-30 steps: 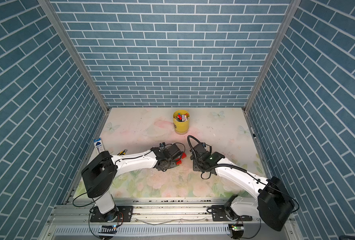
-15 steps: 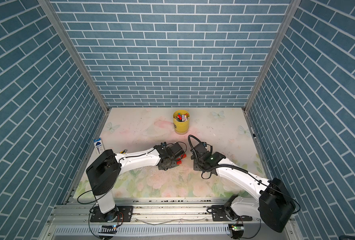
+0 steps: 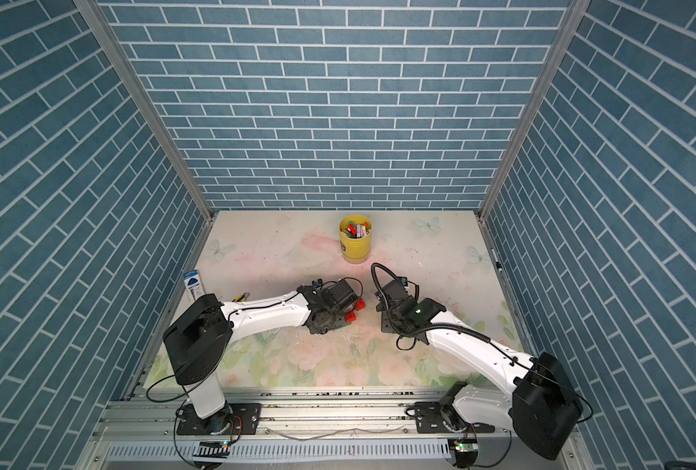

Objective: Assemble the letter y with lego
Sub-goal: Assemble the lego brick with the lego brick.

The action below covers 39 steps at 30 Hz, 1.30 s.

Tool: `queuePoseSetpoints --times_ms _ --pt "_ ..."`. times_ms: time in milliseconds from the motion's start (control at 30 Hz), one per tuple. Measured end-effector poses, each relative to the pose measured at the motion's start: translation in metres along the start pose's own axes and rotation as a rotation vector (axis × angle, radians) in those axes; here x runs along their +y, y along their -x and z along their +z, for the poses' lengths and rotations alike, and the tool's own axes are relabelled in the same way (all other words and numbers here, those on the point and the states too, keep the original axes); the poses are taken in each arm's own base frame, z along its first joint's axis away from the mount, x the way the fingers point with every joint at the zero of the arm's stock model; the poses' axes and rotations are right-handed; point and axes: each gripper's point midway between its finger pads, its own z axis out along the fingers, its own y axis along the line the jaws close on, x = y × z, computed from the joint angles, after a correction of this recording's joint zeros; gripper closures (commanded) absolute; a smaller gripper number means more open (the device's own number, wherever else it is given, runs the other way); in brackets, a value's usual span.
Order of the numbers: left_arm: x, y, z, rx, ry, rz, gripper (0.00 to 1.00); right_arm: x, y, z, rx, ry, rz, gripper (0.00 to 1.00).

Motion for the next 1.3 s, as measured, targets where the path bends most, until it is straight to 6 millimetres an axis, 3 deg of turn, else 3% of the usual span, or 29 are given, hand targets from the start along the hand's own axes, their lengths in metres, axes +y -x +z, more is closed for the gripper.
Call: queuePoseSetpoints --times_ms 1300 --pt "-0.002 0.002 0.001 0.038 0.065 0.092 1.0 -0.011 0.001 -0.006 -0.029 -0.006 0.022 0.49"
